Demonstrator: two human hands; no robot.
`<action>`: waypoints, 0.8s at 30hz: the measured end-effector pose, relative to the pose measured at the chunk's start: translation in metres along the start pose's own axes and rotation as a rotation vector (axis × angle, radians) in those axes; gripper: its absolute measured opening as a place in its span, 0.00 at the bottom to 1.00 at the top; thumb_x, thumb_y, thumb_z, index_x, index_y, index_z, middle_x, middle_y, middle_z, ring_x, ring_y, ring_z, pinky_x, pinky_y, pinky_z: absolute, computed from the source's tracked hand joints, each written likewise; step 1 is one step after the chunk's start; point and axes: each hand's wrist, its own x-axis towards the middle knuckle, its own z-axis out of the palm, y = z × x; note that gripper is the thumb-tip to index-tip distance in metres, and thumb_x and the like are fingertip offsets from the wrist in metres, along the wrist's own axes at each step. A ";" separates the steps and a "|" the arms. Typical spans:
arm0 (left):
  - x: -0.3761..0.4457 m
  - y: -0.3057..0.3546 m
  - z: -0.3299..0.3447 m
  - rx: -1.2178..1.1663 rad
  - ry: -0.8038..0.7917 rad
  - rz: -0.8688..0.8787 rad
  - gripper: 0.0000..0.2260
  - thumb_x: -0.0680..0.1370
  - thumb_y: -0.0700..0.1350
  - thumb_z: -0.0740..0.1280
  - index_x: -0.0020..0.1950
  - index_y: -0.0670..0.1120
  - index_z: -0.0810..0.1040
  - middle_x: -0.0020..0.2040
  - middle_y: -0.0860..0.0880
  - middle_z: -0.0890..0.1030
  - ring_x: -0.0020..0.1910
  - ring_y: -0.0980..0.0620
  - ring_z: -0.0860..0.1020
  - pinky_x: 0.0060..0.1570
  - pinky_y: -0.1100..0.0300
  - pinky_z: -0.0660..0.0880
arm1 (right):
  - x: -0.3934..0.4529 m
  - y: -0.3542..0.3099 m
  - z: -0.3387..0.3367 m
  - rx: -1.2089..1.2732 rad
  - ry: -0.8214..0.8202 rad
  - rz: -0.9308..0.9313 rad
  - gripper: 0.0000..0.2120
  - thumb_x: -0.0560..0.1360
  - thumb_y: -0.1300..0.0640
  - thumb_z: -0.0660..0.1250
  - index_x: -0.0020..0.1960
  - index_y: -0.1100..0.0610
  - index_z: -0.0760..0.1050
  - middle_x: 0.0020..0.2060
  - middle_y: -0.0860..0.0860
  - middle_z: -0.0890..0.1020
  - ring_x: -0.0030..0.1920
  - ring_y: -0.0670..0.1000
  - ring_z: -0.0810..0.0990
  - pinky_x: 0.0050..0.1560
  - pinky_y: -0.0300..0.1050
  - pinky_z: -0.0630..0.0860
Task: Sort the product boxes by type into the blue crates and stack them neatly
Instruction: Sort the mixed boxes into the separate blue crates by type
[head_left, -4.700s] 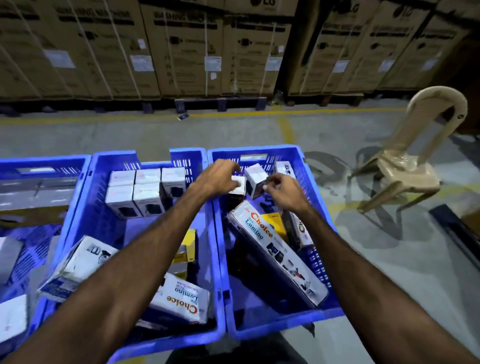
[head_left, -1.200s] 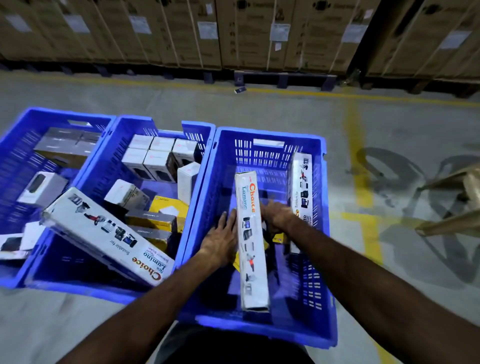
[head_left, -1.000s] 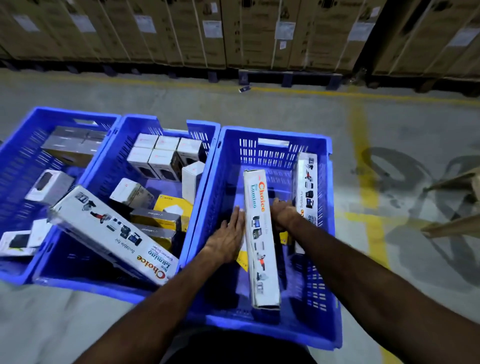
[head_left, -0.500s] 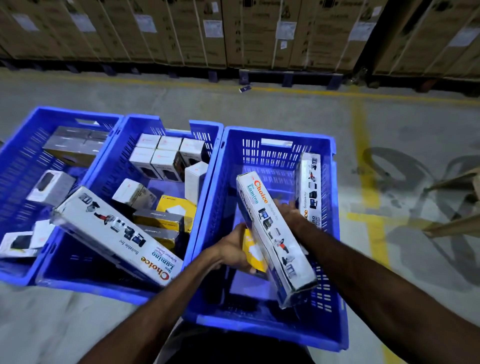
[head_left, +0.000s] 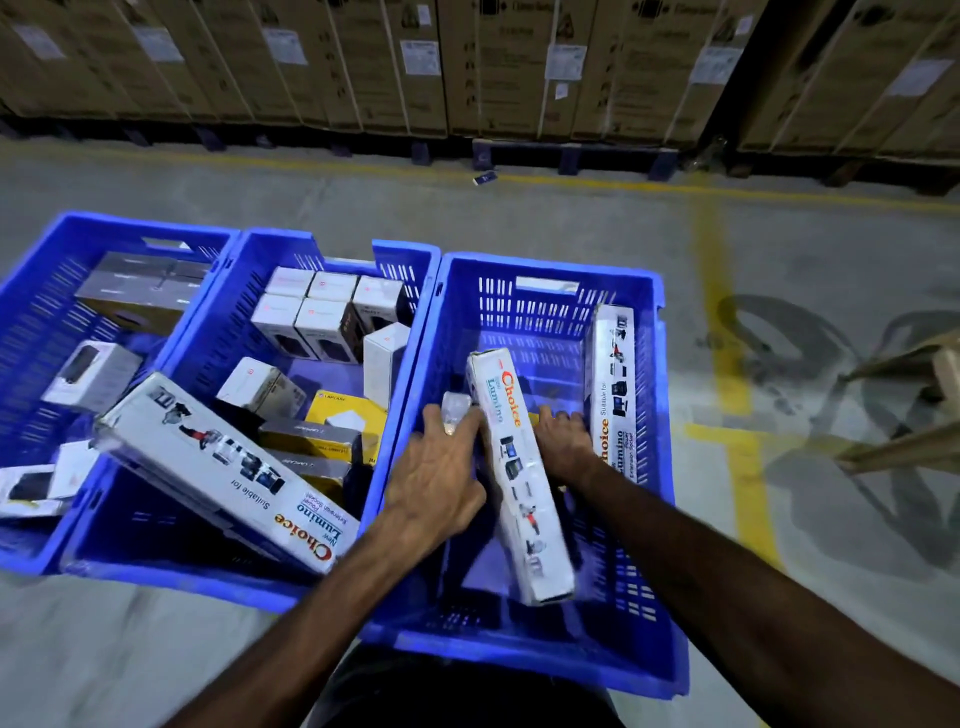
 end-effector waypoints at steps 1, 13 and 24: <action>-0.002 0.000 -0.004 0.002 0.044 0.005 0.35 0.71 0.47 0.62 0.79 0.54 0.60 0.59 0.42 0.65 0.45 0.34 0.76 0.39 0.49 0.66 | 0.002 0.000 -0.002 0.065 0.000 0.011 0.41 0.79 0.51 0.68 0.83 0.58 0.49 0.71 0.63 0.68 0.69 0.66 0.73 0.68 0.61 0.69; 0.000 -0.015 -0.022 -0.014 0.179 -0.024 0.39 0.70 0.45 0.69 0.80 0.57 0.58 0.59 0.43 0.66 0.43 0.39 0.78 0.40 0.48 0.79 | 0.004 0.003 -0.042 0.467 -0.035 0.220 0.52 0.62 0.36 0.79 0.75 0.59 0.59 0.67 0.60 0.65 0.64 0.64 0.75 0.55 0.55 0.78; 0.004 -0.015 -0.018 -0.084 0.227 -0.013 0.37 0.73 0.47 0.70 0.81 0.55 0.60 0.58 0.44 0.67 0.43 0.42 0.77 0.41 0.50 0.75 | -0.028 0.007 -0.074 0.922 0.165 0.359 0.09 0.71 0.58 0.71 0.47 0.58 0.72 0.41 0.53 0.78 0.47 0.58 0.81 0.40 0.45 0.74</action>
